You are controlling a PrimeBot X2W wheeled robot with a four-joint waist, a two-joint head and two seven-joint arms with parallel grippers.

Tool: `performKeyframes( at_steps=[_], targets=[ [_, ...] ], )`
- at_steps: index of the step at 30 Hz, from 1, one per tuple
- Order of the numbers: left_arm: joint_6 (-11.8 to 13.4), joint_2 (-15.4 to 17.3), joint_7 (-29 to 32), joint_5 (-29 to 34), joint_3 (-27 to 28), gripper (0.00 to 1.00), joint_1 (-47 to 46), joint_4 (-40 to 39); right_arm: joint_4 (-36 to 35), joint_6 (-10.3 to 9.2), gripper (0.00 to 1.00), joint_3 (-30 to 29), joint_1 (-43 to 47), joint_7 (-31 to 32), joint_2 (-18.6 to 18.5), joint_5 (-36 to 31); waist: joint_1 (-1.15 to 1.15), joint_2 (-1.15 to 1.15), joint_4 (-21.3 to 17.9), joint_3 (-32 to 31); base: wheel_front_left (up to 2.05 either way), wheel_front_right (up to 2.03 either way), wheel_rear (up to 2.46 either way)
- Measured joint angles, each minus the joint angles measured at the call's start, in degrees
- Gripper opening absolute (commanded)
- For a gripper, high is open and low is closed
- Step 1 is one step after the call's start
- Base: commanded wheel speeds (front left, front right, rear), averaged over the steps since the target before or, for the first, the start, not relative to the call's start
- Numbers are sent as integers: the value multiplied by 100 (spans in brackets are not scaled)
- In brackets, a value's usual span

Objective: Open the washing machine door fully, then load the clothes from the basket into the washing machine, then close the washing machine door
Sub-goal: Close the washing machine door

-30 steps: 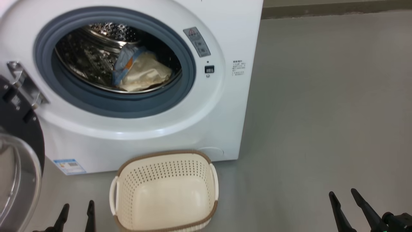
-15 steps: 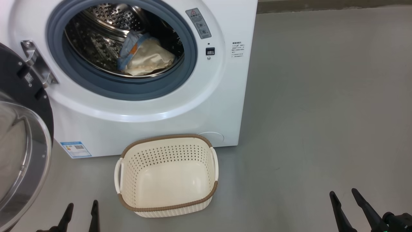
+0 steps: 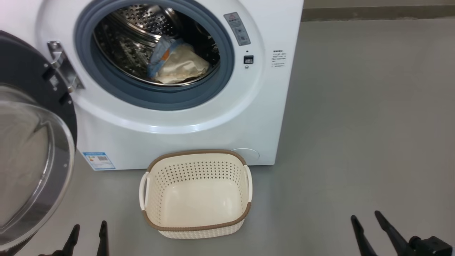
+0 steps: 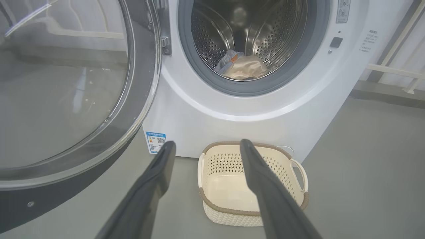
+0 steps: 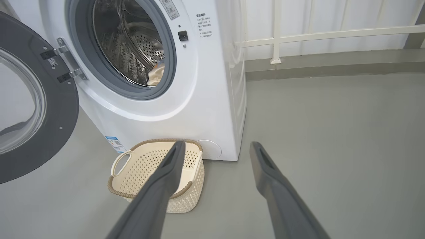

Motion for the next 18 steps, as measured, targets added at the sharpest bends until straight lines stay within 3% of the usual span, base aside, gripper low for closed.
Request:
performKeyframes(
  at_steps=[9, 18],
  targets=[
    [0, -92, 0, -67, 319, 100, 3, 25, 183, 0, 100, 673, -454, 0, 8, 0, 0, 0, 462, -11, 0, 0, 0],
    [1, -154, 0, -100, 515, 100, 12, 47, 465, 0, 100, 1140, -923, 0, -64, 3, 0, 0, 1176, 11, 0, 0, 0]
  ],
)
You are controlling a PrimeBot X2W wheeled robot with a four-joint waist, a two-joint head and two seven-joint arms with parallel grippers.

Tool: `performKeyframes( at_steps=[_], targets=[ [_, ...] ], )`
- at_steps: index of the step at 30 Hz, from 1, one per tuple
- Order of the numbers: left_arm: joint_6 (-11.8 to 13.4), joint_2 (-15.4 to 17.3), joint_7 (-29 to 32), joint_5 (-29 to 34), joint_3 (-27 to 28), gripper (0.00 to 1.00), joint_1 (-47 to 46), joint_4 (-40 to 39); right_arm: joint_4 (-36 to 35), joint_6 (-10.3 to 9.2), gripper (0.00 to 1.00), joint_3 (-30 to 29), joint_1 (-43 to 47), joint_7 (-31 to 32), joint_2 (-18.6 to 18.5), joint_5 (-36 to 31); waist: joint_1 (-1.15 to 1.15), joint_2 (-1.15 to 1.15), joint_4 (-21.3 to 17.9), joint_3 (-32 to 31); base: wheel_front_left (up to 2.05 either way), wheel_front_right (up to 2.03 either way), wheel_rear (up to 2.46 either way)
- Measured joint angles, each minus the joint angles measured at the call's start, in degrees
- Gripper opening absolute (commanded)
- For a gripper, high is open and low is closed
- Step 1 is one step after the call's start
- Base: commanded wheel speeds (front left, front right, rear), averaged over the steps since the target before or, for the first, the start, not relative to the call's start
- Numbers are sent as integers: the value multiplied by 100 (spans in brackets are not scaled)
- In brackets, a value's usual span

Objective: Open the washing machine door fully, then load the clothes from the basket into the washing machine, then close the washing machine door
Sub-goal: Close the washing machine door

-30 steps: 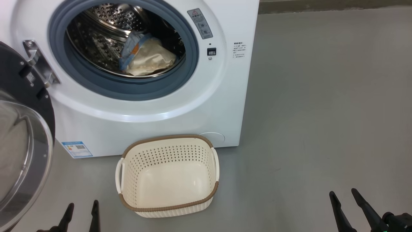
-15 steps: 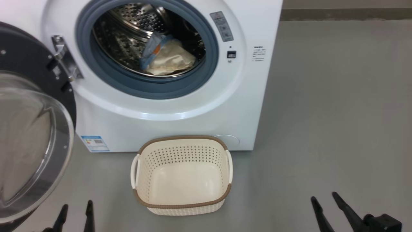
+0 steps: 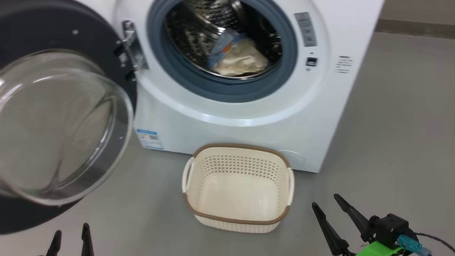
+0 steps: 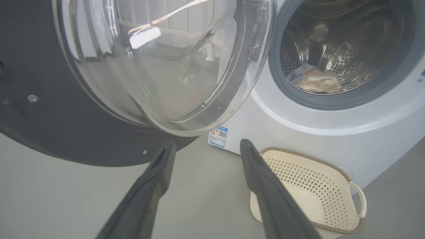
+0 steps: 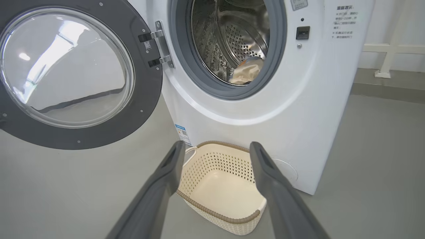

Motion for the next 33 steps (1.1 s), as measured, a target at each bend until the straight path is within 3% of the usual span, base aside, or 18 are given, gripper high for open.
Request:
performKeyframes(
  at_steps=[5, 15, 28, 29, 30, 31, 32, 33],
  targets=[
    [9, -21, 0, -69, 15, 100, 21, -2, 58, 0, 100, 144, -198, 0, -92, 82, 0, 0, 472, 4, 0, 0, 0],
    [335, -29, 0, -606, -154, 100, 129, -115, 189, 0, 100, 644, -781, 0, -308, 133, 0, 0, 1371, 80, 0, 0, 0],
    [637, -31, 0, -1037, -379, 100, 335, -531, 411, 0, 100, 1117, -1440, 0, -519, 326, 0, 0, 1655, 427, 0, 0, 0],
    [636, -31, 0, -1080, -379, 66, 335, -564, 417, 0, 100, 1116, -1441, 0, -524, 331, 0, 0, 1657, 439, 0, 0, 0],
    [626, -32, 0, -1125, -369, 42, 334, -610, 423, 0, 100, 1111, -1441, 0, -526, 331, 0, 0, 1657, 445, 0, 0, 0],
    [593, -32, 0, -1187, -348, 9, 331, -666, 424, 0, 100, 1094, -1441, 0, -526, 331, 0, 0, 1653, 443, 0, 0, 0],
    [555, -36, 0, -1221, -296, 0, 329, -736, 423, 0, 100, 1068, -1439, 0, -526, 331, 0, 0, 1648, 439, 0, 0, 0],
    [515, -43, 0, -1220, -200, 0, 321, -826, 420, 0, 100, 1025, -1432, 0, -525, 331, 0, 0, 1643, 436, 0, 0, 0]
  ],
)
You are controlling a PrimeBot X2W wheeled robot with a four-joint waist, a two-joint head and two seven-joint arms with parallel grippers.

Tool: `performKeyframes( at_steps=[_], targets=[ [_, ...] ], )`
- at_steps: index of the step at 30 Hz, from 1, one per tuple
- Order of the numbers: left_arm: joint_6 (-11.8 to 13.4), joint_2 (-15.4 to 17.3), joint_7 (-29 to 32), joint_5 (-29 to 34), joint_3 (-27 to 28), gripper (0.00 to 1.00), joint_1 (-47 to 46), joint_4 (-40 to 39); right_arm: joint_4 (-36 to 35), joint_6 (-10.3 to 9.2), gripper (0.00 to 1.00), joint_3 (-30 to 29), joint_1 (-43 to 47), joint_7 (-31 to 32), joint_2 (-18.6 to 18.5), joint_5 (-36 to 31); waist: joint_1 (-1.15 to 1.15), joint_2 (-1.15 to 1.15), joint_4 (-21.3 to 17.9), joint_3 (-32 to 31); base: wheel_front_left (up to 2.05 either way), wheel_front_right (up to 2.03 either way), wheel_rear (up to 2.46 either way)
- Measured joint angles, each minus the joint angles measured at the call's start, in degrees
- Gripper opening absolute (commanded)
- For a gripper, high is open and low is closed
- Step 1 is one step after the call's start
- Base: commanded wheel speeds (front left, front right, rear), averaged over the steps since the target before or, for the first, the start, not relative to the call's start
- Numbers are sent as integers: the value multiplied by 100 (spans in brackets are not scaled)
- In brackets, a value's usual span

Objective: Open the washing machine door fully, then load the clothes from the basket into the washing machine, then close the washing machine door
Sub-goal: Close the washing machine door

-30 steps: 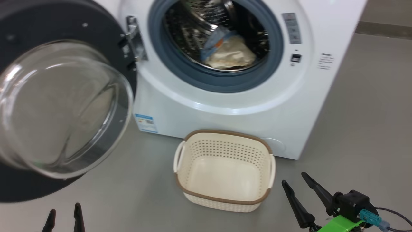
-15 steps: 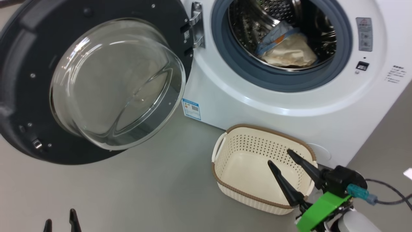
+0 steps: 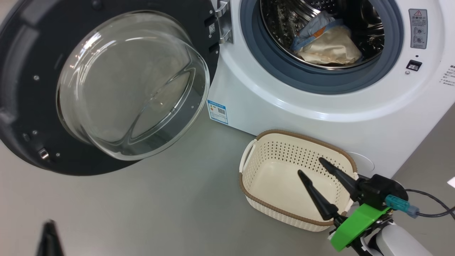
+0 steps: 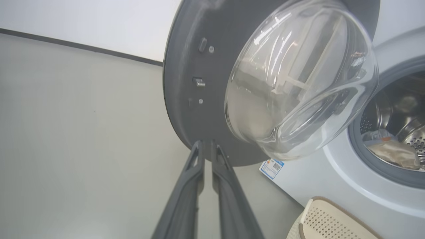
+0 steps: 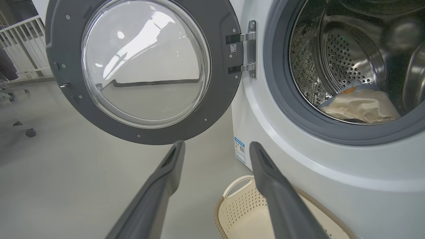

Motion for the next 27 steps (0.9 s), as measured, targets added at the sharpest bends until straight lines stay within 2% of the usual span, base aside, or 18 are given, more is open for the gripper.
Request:
performKeyframes(
  at_steps=[5, 8, 11, 16, 18, 21, 27],
  targets=[
    [-328, -10, 0, -138, 806, 0, -487, -580, -76, 0, 100, -326, 203, 0, 20, -1, 0, 0, -34, -10, 0, 0, 0],
    [-467, 181, -1, -352, 1117, 0, -999, -745, -171, 0, 100, -554, 494, 0, 73, -10, 0, 0, -63, -13, 0, 0, 0],
    [-508, 687, -2, -962, 1288, 0, -1538, -660, -275, 0, 100, -812, 794, 0, 146, -70, 0, 0, -94, -15, 0, 0, 0],
    [-509, 1815, 1, -2605, 1222, 0, -2611, -105, -437, 0, 100, -1196, 1210, 0, 238, -138, 0, 0, -144, 3, 0, 0, 0],
    [-509, 2275, 23, -3036, 1092, 0, -2887, 191, -493, 0, 100, -1241, 1267, 0, 268, -207, 0, 0, -180, 37, 0, 0, 0],
    [-509, 2735, 327, -3849, 882, 0, -3262, 715, -566, 0, 100, -1261, 1269, 0, 292, -261, 0, 0, -264, 122, 0, 0, 0],
    [-509, 3250, 1426, -5078, 495, 0, -3927, 1853, -608, 0, 100, -1296, 1266, 0, 227, -283, 0, 0, -417, 331, 0, 0, 0]
  ],
)
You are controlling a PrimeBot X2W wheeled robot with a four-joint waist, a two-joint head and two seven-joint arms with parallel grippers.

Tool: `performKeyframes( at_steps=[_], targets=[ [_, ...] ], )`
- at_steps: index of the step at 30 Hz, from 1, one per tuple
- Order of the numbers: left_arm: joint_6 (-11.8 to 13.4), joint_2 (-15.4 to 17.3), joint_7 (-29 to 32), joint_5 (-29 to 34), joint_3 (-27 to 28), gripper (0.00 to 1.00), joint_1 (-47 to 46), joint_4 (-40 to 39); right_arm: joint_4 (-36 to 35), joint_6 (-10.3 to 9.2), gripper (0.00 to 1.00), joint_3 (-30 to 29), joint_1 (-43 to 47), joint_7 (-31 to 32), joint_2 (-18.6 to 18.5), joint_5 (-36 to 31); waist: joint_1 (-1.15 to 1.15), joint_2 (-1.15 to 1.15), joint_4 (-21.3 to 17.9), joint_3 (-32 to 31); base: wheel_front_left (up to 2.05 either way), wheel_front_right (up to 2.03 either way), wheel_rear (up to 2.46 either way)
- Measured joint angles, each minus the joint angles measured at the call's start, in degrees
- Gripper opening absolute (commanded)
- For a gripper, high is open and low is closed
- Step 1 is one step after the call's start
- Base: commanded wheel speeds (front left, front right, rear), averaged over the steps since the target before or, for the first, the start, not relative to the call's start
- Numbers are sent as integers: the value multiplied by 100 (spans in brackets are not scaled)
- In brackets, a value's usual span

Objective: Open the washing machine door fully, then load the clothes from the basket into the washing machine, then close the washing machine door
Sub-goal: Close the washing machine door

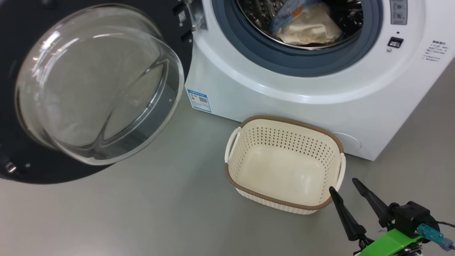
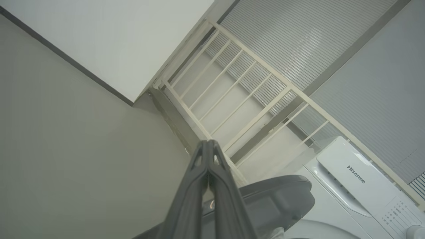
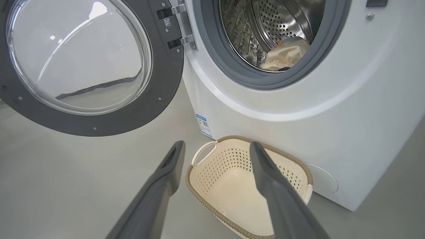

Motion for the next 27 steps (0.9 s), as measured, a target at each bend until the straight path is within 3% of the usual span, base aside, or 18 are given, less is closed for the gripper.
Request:
performKeyframes(
  at_steps=[4, 13, 27],
  targets=[
    [0, 224, 869, -548, -227, 0, -383, 907, -33, 0, 100, -12, -1, 0, -64, -12, 0, 0, -107, 125, 0, 0, 0],
    [0, 391, 1836, -712, -702, 0, -771, 1811, -105, 0, 100, 31, -1, 0, -163, -18, 0, 0, -206, 292, 0, 0, 0],
    [0, 401, 2105, -768, -957, 0, -818, 1940, -116, 0, 100, 75, -90, 0, -245, -18, 0, 0, -270, 423, 0, 0, 0]
  ],
)
